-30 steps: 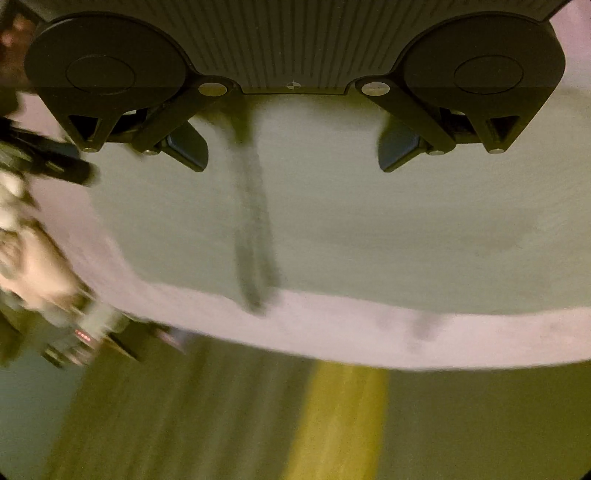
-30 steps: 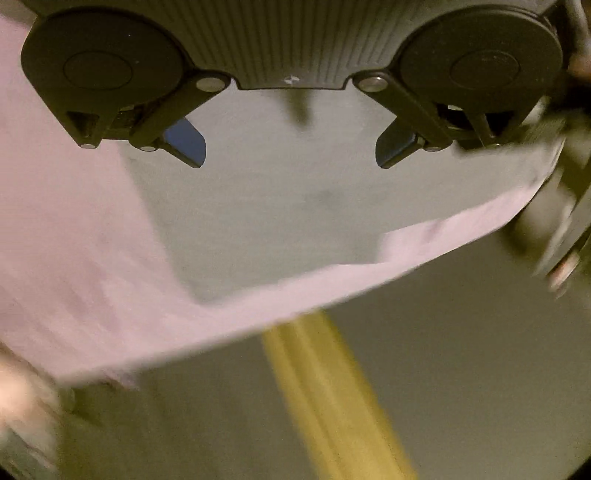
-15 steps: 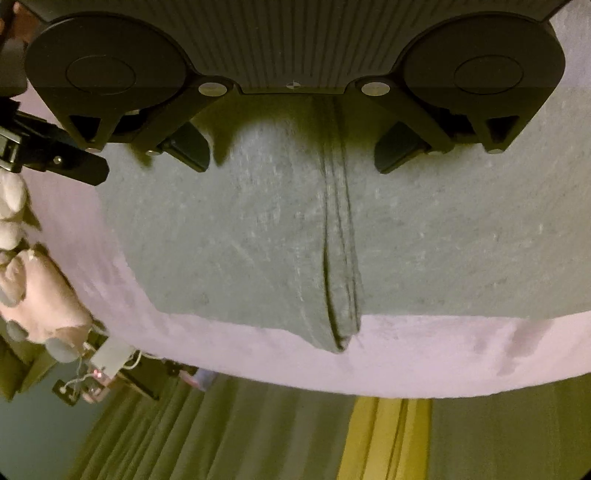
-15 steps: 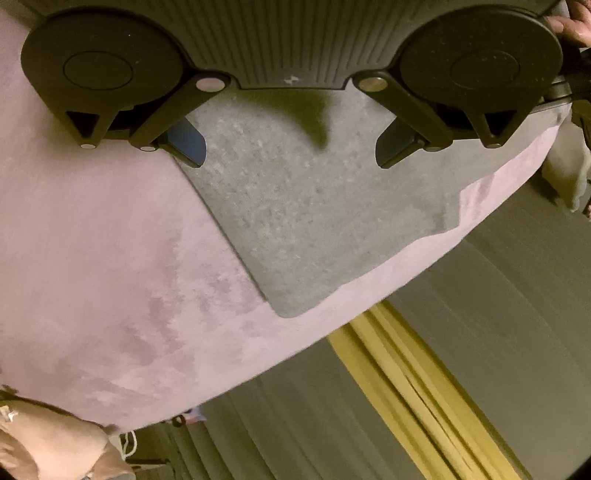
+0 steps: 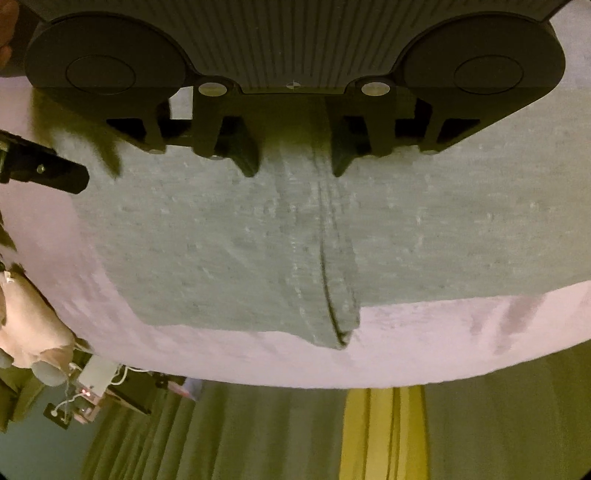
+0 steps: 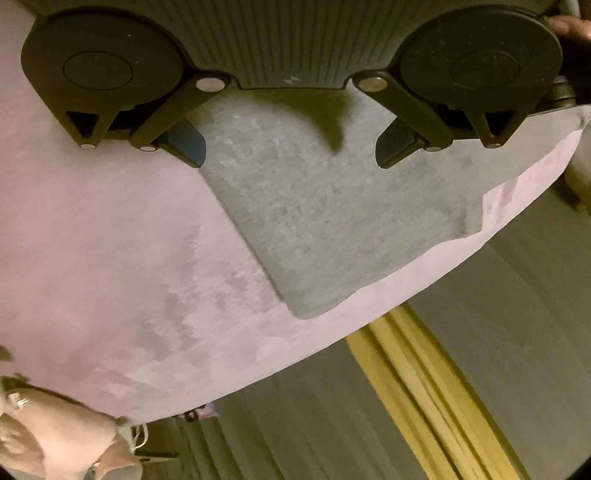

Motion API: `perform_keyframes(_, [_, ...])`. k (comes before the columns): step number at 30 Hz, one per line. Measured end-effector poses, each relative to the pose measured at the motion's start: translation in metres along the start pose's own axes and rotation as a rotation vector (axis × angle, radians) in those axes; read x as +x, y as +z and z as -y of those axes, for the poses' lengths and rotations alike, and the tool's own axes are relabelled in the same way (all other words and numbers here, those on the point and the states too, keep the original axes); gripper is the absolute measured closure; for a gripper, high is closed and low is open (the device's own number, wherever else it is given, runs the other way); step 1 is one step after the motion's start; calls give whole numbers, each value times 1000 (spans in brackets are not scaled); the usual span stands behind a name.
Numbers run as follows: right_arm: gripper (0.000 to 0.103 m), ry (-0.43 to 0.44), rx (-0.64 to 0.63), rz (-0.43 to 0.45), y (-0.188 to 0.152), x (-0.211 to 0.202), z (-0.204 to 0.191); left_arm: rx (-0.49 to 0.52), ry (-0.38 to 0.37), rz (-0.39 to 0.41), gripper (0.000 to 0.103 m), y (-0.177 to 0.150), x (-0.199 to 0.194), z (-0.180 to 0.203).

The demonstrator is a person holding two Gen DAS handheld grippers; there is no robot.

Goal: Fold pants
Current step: 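Close the left gripper on the center crease of the pants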

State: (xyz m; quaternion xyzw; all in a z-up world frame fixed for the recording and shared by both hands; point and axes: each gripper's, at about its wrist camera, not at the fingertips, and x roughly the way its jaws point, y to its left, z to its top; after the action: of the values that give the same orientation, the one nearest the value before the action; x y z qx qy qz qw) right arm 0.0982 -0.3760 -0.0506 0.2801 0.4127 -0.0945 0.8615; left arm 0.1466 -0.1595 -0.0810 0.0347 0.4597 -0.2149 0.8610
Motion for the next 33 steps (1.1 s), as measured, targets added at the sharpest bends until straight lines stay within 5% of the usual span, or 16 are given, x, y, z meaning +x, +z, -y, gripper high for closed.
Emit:
perform_keyframes(11, [4, -55, 62, -35, 1, 5, 9, -63, -84, 11, 73, 0, -8, -22])
perform_keyframes(17, [4, -60, 67, -51, 1, 7, 10, 6, -46, 2, 61, -3, -8, -14])
perform_keyframes(21, [4, -60, 73, -53, 0, 7, 11, -17, -89, -28, 52, -6, -8, -18])
perform_keyframes(24, [4, -64, 64, -60, 0, 9, 9, -61, -131, -52, 57, -5, -3, -23])
perform_keyframes(28, [4, -67, 45, -55, -1, 9, 7, -172, -176, -72, 81, 2, 2, -34])
perform_keyframes(33, [4, -63, 58, -46, -2, 8, 10, -231, -294, -15, 84, -2, -6, -44])
